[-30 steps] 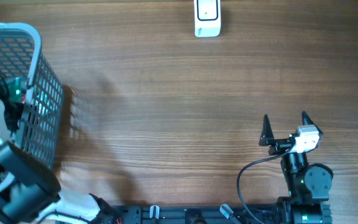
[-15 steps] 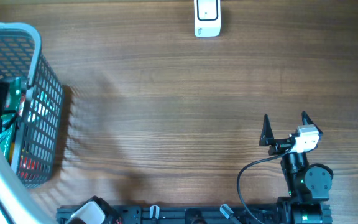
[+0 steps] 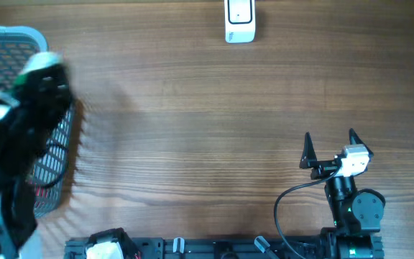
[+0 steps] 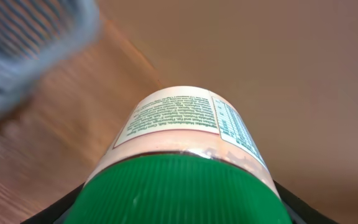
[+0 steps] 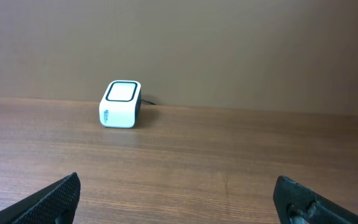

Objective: Scan the item barcode
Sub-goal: 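Lift the jar out and place it upright on the table center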

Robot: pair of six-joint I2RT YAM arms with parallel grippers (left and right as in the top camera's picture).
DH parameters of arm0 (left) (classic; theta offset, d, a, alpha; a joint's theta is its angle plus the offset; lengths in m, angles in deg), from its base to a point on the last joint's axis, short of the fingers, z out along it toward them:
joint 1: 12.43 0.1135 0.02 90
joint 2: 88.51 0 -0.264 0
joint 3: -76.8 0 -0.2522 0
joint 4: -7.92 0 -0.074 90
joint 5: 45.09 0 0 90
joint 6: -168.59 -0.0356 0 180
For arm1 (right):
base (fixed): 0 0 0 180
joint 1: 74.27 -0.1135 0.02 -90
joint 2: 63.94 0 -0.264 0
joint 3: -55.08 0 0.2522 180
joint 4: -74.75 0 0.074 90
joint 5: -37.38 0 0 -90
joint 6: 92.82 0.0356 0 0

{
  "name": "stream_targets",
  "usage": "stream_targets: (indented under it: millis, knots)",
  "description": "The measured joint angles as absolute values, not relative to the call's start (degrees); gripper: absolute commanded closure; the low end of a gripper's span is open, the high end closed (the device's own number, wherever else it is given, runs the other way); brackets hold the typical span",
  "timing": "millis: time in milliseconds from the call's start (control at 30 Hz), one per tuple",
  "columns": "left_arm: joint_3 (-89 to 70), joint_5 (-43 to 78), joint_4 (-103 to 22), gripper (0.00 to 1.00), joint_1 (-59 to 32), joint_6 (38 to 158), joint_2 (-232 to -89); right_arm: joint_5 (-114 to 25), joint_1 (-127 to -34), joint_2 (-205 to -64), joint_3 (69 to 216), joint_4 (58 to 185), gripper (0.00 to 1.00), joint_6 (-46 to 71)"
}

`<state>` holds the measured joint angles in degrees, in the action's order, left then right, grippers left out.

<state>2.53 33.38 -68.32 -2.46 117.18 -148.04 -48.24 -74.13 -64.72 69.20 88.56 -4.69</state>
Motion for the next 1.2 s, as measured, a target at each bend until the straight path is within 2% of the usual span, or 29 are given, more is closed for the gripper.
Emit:
stream_targets:
  millis: [233,500,633,933,1100,1133,1200]
  knots:
    - [2.57,35.98,-72.16,0.37,-23.22,116.17,-164.93,-48.24,-74.13,-64.72,69.2,88.56,0.0,-4.69]
    - [2.55,37.84,-72.45,0.37,-34.65,118.95,-186.59,-48.24,-74.13,-64.72,69.2,88.58,0.0,-4.69]
    - [2.55,38.25,-71.79,0.37,-37.1,126.27,-194.37,-48.24,-74.13,-64.72,69.2,88.58,0.0,-4.69]
    - [2.55,48.05,-65.85,0.35,-45.32,157.74,-204.43,-48.24,-74.13,-64.72,69.2,88.58,0.0,-4.69]
    - [2.55,50.6,-65.32,0.34,-48.64,164.93,-208.51,-48.24,-74.13,-64.72,69.2,88.58,0.0,-4.69]
    - [2.55,50.67,-65.34,0.31,-48.81,165.31,-209.13,-48.24,-74.13,-64.72,69.2,88.58,0.0,-4.69]
    - [2.57,51.04,-65.32,0.0,-49.16,166.05,-209.54,-48.24,-74.13,-64.72,69.2,88.58,0.0,-4.69]
